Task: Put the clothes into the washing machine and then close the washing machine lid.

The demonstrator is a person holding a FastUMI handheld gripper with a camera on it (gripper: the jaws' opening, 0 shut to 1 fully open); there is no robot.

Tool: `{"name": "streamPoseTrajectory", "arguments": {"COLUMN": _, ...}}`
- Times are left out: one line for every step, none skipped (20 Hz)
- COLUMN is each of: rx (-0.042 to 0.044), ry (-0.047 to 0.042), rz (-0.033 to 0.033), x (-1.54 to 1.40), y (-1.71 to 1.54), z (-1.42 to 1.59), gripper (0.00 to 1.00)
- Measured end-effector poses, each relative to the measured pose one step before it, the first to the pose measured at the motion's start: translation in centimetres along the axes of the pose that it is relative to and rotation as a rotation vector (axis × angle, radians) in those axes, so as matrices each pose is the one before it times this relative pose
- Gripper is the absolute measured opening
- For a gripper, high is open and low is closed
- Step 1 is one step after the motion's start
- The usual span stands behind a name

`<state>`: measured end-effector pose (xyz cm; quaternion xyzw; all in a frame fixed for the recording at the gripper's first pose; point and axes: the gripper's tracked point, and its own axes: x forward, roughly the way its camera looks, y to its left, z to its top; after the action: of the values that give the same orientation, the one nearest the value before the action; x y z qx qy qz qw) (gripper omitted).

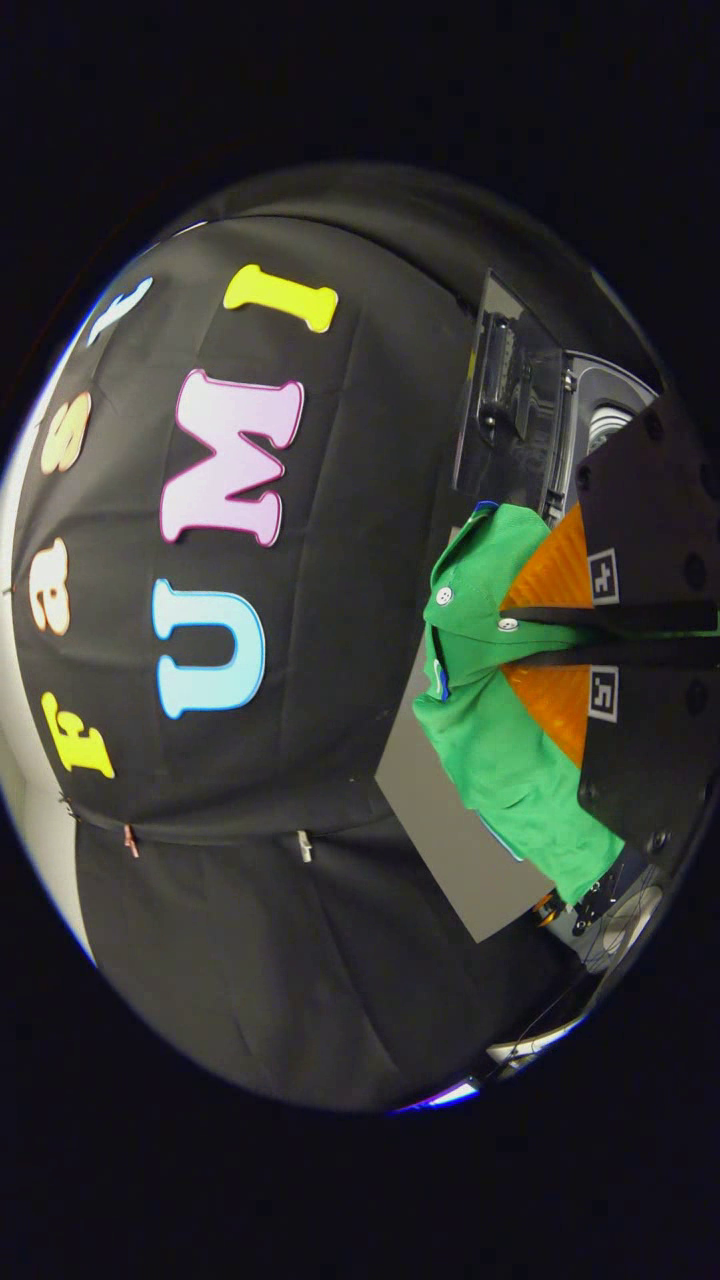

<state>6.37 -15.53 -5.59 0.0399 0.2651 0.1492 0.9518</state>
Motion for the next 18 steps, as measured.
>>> {"name": "streamPoseTrajectory", "arguments": {"rx": 0.02353, "ry": -0.00283, "rz": 0.01842, "x": -0.55, "y": -1.799, "z": -0.162, "gripper": 0.08}}
{"name": "streamPoseTrajectory", "arguments": {"rx": 0.00424, "ry": 0.00264, "rz": 0.00602, "x": -0.543, "y": -2.029, "z": -0.292, "gripper": 0.07}}
{"name": "streamPoseTrajectory", "arguments": {"rx": 0.00562, "ry": -0.0037, "rz": 0.01555, "x": -0.569, "y": -2.039, "z": 0.031, "gripper": 0.07}}
{"name": "streamPoseTrajectory", "arguments": {"rx": 0.00548, "ry": -0.00925, "rz": 0.01426, "x": -0.676, "y": -1.866, "z": 0.228, "gripper": 0.08}}
{"name": "streamPoseTrajectory", "arguments": {"rx": 0.0072, "ry": -0.00128, "rz": 0.00993, "x": -0.396, "y": -1.964, "z": 0.036, "gripper": 0.08}}
{"name": "streamPoseTrajectory", "arguments": {"rx": 0.019, "ry": -0.00198, "rz": 0.01566, "x": -0.603, "y": -1.703, "z": -0.031, "gripper": 0.07}}
{"name": "streamPoseTrajectory", "arguments": {"rx": 0.02078, "ry": 0.0007, "rz": 0.01775, "x": -0.412, "y": -1.449, "z": 0.022, "gripper": 0.07}}
{"name": "streamPoseTrajectory", "arguments": {"rx": 0.00813, "ry": 0.01126, "rz": 0.01027, "x": -0.185, "y": -1.382, "z": -0.267, "gripper": 0.07}}
{"name": "streamPoseTrajectory", "arguments": {"rx": -0.00084, "ry": 0.01185, "rz": 0.00613, "x": -0.097, "y": -1.322, "z": -0.257, "gripper": 0.08}}
{"name": "streamPoseTrajectory", "arguments": {"rx": -0.00973, "ry": 0.00844, "rz": -0.00167, "x": -0.199, "y": -1.19, "z": -0.132, "gripper": 0.07}}
{"name": "streamPoseTrajectory", "arguments": {"rx": -0.00662, "ry": 0.00111, "rz": -0.00631, "x": -0.175, "y": -1.294, "z": -0.003, "gripper": 0.08}}
{"name": "streamPoseTrajectory", "arguments": {"rx": 0.00807, "ry": -0.00362, "rz": -0.00084, "x": -0.263, "y": -0.948, "z": 0.15, "gripper": 0.08}}
{"name": "streamPoseTrajectory", "arguments": {"rx": 0.01476, "ry": 0.00466, "rz": -0.00482, "x": -0.219, "y": -0.939, "z": -0.057, "gripper": 0.08}}
{"name": "streamPoseTrajectory", "arguments": {"rx": 0.01152, "ry": 0.00821, "rz": -0.00275, "x": 0.027, "y": -0.627, "z": -0.421, "gripper": 0.08}}
{"name": "streamPoseTrajectory", "arguments": {"rx": -0.01012, "ry": 0.01088, "rz": 0.00312, "x": 0.054, "y": -0.419, "z": -0.735, "gripper": 0.08}}
{"name": "streamPoseTrajectory", "arguments": {"rx": -0.03215, "ry": 0.01427, "rz": -0.0097, "x": 0.296, "y": -0.711, "z": -1.202, "gripper": 0.07}}
{"name": "streamPoseTrajectory", "arguments": {"rx": -0.02753, "ry": 0.02037, "rz": -0.00494, "x": 0.902, "y": -0.623, "z": -1.243, "gripper": 0.07}}
{"name": "streamPoseTrajectory", "arguments": {"rx": -0.02172, "ry": 0.02064, "rz": -0.00336, "x": 1.013, "y": -0.479, "z": -1.186, "gripper": 0.08}}
